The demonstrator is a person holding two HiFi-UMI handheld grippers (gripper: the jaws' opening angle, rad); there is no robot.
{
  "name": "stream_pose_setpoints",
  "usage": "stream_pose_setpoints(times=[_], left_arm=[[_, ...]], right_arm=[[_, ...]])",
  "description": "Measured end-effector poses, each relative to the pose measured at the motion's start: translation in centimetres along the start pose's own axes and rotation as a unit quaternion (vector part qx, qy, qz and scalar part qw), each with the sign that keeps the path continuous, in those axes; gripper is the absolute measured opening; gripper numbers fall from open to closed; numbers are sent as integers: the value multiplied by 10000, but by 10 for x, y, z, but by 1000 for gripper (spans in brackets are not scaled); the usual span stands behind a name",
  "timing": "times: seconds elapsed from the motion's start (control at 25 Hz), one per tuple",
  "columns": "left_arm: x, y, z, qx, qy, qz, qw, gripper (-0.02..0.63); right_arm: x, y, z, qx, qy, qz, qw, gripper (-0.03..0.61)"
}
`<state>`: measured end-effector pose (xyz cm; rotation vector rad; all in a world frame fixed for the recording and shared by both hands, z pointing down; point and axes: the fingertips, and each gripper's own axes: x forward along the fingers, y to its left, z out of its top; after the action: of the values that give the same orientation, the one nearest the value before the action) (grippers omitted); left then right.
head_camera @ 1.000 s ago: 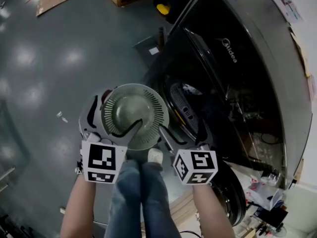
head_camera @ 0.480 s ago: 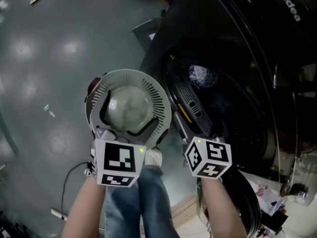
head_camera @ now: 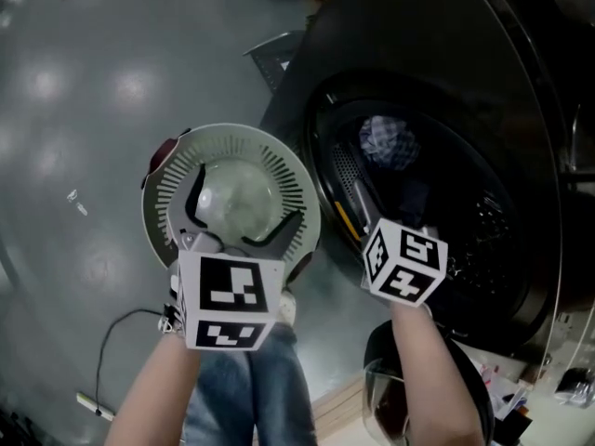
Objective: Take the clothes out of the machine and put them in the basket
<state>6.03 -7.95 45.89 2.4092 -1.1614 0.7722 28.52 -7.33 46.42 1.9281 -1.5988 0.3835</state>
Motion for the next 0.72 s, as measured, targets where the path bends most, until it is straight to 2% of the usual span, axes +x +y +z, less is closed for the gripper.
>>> stream_pose_setpoints(times=[0.24, 0.44, 0.72], left_arm=[[16, -6, 6, 160, -79, -98, 9998, 568], [34, 1, 8, 324, -180, -88, 9993, 568], [69, 6, 14, 166, -471, -157, 9986, 568]], right_arm=[[52, -28, 2, 86, 131, -346, 9993, 570], [95, -30, 6, -274, 244, -199, 9991, 570], [149, -36, -9, -738, 677, 47, 9950, 571]])
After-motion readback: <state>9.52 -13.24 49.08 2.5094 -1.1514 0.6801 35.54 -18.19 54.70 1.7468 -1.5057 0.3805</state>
